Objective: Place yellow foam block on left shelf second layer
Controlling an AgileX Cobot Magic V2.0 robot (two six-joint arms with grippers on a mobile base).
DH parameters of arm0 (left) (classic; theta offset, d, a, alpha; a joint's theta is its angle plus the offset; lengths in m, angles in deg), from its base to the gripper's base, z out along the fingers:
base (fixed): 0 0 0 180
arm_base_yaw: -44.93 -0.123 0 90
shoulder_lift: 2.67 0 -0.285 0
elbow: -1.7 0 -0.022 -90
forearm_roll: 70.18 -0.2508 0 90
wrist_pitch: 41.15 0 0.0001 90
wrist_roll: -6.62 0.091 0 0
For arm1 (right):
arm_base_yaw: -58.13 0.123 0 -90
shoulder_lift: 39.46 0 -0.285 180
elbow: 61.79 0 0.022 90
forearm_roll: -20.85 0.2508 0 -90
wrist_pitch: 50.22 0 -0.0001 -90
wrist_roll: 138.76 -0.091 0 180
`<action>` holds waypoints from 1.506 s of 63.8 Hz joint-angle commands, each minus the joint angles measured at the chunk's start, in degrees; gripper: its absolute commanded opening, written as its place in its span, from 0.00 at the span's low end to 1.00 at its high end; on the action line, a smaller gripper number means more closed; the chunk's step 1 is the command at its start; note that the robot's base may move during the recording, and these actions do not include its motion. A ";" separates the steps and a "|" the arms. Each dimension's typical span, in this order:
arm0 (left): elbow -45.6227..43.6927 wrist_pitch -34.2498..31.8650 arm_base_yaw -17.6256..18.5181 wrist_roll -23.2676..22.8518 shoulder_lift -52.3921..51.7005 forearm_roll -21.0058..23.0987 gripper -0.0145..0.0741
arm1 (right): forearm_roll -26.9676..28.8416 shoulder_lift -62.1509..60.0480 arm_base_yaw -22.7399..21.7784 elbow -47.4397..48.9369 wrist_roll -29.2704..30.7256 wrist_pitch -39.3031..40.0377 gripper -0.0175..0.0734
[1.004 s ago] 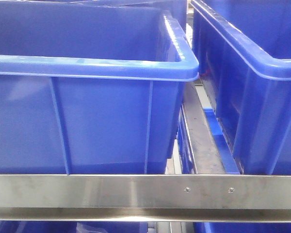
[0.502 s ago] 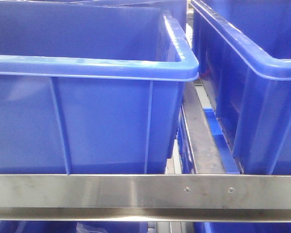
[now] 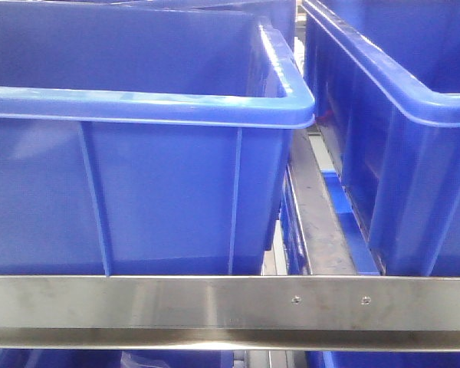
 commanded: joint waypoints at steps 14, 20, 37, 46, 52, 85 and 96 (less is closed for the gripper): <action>1.53 -4.68 0.06 -0.19 -1.15 0.32 0.30 | 0.01 -0.30 -0.29 0.35 -0.09 5.30 0.25; 1.53 -4.68 0.06 -0.19 -1.15 0.32 0.30 | -2.70 -0.76 -1.09 -1.99 -0.49 5.41 0.25; 1.53 -4.68 0.06 -0.19 -1.15 0.32 0.30 | -5.12 -1.02 -3.66 -7.06 -6.63 5.96 0.25; 1.53 -4.68 0.06 -0.19 -1.15 0.32 0.30 | -5.26 -1.07 -3.55 -10.94 -6.57 11.63 0.25; 1.53 -4.68 0.06 -0.19 -1.15 0.32 0.30 | -7.32 -1.07 -3.55 -10.75 -5.07 11.85 0.25; 1.53 -4.68 0.06 -0.19 -1.15 0.32 0.30 | -7.45 -1.07 -3.55 -10.75 -3.74 12.12 0.25; 1.53 -4.68 0.06 -0.19 -1.15 0.32 0.30 | -7.45 -1.07 -3.55 -10.75 -3.74 12.12 0.25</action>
